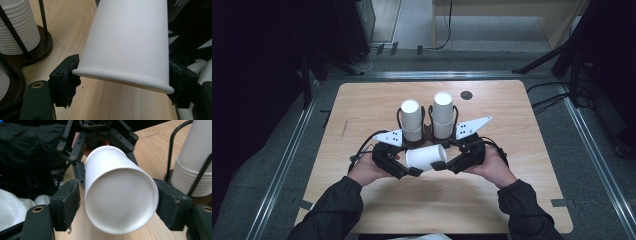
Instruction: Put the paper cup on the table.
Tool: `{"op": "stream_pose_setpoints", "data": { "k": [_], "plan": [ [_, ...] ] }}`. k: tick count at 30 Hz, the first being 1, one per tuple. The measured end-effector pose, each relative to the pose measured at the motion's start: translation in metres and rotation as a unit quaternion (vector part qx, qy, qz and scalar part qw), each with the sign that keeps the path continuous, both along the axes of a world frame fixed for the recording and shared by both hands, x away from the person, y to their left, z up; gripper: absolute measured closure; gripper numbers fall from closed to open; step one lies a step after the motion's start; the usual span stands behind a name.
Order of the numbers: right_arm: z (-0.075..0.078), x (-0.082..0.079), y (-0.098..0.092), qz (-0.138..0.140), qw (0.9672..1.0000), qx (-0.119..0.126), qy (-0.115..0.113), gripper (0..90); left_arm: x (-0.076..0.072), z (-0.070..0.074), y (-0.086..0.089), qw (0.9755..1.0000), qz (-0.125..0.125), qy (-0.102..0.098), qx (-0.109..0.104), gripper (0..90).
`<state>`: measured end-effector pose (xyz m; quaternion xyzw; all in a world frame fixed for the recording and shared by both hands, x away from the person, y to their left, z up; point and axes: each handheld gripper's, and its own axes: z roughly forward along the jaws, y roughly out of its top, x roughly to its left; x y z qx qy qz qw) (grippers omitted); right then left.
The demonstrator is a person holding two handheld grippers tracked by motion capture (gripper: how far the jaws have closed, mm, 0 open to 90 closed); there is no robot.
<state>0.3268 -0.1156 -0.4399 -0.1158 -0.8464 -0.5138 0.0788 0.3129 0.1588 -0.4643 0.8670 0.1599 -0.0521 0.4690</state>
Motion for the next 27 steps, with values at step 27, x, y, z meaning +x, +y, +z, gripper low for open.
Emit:
{"op": "stream_pose_setpoints", "data": {
  "k": [27],
  "plan": [
    [-0.026,-0.006,-0.013,-0.034,0.9952,-0.089,-0.021,25.0,0.015,0.009,-0.021,0.9857,-0.039,-0.025,0.162,23.0]
  ]
}}
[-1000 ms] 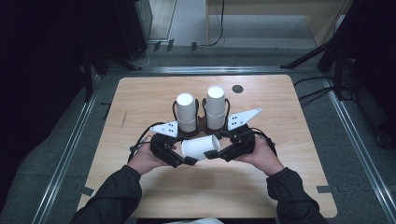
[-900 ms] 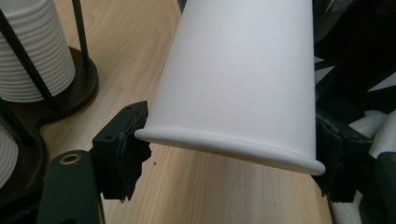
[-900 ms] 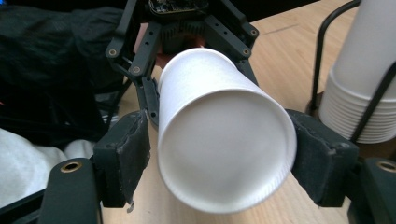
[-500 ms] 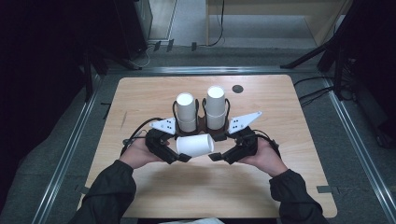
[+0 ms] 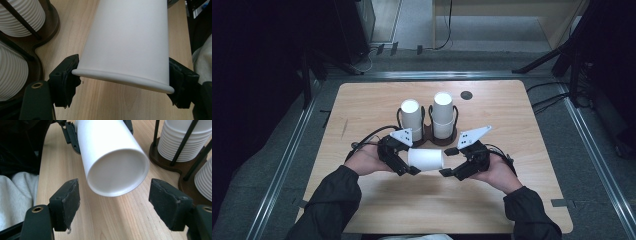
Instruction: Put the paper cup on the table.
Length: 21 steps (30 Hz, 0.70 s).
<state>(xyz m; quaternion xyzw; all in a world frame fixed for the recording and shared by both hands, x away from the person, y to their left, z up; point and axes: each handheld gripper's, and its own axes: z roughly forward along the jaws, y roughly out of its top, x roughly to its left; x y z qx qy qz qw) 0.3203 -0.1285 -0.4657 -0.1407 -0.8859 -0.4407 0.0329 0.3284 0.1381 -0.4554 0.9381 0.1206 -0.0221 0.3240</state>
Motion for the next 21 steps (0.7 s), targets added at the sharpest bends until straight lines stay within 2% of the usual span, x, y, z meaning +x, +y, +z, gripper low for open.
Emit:
{"op": "stream_pose_setpoints", "data": {
  "k": [12,16,21],
  "plan": [
    [-0.009,-0.001,0.009,0.007,0.9997,-0.022,-0.002,25.1,0.000,-0.014,-0.016,0.9988,-0.016,0.015,0.044,22.9],
    [-0.013,0.000,0.016,0.018,0.9995,-0.028,-0.001,25.1,-0.002,-0.017,-0.021,0.9978,-0.025,0.012,0.061,22.8],
    [-0.019,-0.001,0.027,0.031,0.9985,-0.045,-0.004,25.1,-0.004,-0.019,-0.024,0.9968,-0.030,0.010,0.074,22.5]
  ]
}}
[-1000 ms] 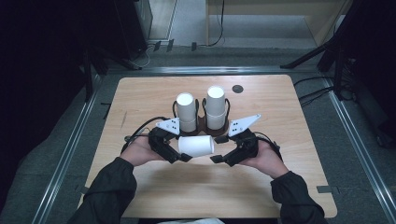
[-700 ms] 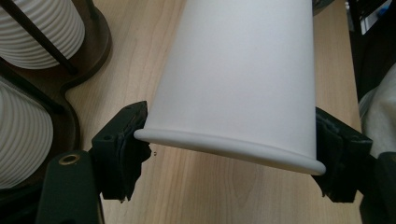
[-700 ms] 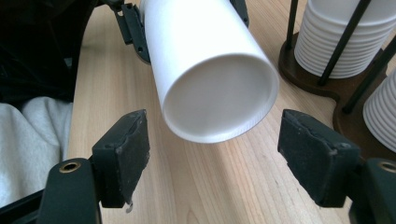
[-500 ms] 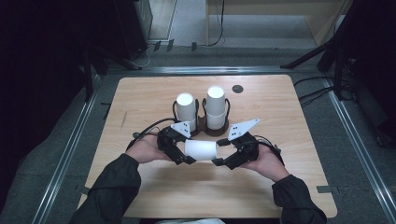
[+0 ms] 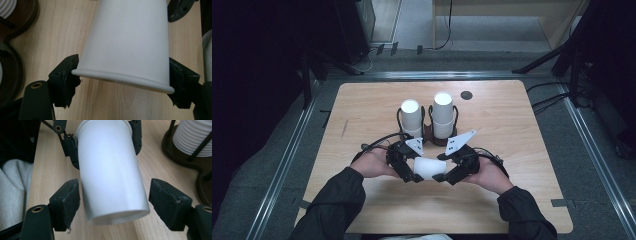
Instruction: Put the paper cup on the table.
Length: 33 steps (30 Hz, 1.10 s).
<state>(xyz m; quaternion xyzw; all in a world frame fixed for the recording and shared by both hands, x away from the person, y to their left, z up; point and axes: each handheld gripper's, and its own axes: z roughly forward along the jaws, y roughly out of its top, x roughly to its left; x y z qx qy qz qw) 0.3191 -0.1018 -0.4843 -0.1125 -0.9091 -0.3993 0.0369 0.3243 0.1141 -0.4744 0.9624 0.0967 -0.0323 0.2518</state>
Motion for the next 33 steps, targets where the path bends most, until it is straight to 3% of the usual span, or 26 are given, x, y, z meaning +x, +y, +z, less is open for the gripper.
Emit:
{"op": "stream_pose_setpoints", "data": {
  "k": [11,20,26,28,33],
  "plan": [
    [-0.010,-0.004,0.020,0.023,0.9991,-0.034,-0.007,28.8,-0.003,-0.003,-0.003,1.0000,-0.003,0.005,0.004,22.3],
    [-0.010,-0.006,0.021,0.035,0.9985,-0.040,-0.011,31.7,-0.004,-0.003,-0.002,0.9999,-0.010,0.006,0.002,22.0],
    [-0.007,-0.005,0.019,0.039,0.9987,-0.032,-0.012,31.2,-0.004,-0.002,0.001,0.9997,-0.006,0.013,-0.018,18.8],
    [-0.007,-0.005,0.018,0.035,0.9988,-0.031,-0.015,31.1,-0.003,-0.001,0.002,0.9996,0.000,0.014,-0.025,13.3],
    [-0.002,-0.003,0.012,0.026,0.9994,-0.016,-0.014,31.0,-0.001,0.004,0.007,0.9985,0.020,0.013,-0.050,9.8]
  ]
}}
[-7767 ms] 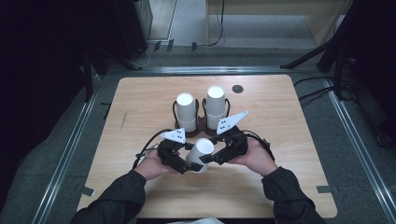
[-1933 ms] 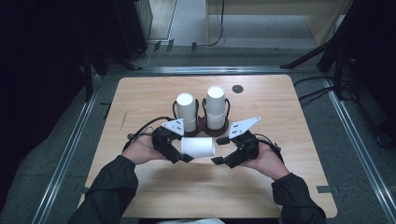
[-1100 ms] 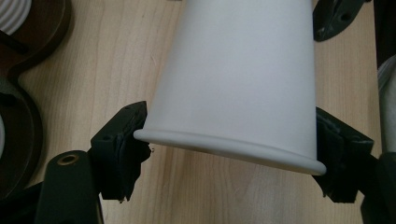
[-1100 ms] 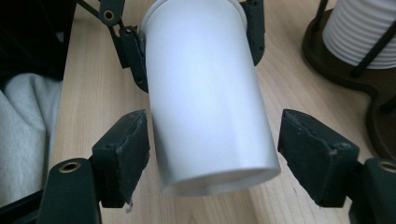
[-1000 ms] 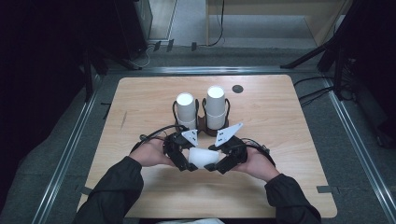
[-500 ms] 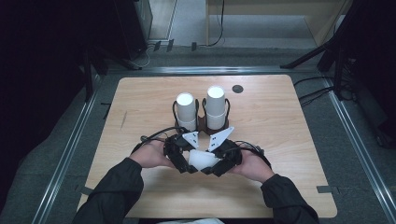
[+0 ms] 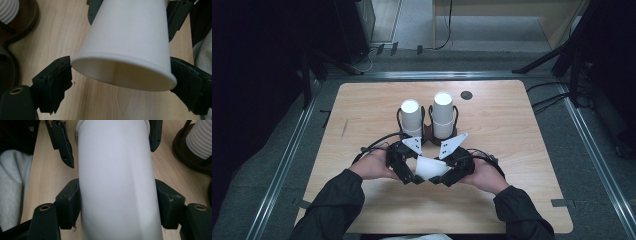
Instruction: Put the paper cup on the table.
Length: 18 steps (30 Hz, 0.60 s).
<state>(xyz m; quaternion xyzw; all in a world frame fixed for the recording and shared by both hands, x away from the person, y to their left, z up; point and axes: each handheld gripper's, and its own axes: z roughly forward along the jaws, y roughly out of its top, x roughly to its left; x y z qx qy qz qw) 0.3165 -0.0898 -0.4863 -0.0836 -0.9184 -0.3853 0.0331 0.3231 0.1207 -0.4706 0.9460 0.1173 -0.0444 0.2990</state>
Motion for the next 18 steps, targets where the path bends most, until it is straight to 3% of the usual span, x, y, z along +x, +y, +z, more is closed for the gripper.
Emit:
{"op": "stream_pose_setpoints", "data": {
  "k": [4,13,18],
  "plan": [
    [0.005,0.001,-0.005,-0.005,0.9999,0.013,-0.001,30.9,0.001,0.004,0.007,0.9997,0.004,0.004,-0.023,9.9],
    [0.017,0.003,-0.016,-0.015,0.9988,0.045,-0.010,30.9,0.000,0.007,0.017,0.9985,0.021,0.006,-0.050,9.9],
    [0.021,0.005,-0.020,-0.017,0.9985,0.051,-0.011,30.9,-0.002,0.008,0.020,0.9976,0.029,0.001,-0.062,10.0]
  ]
}}
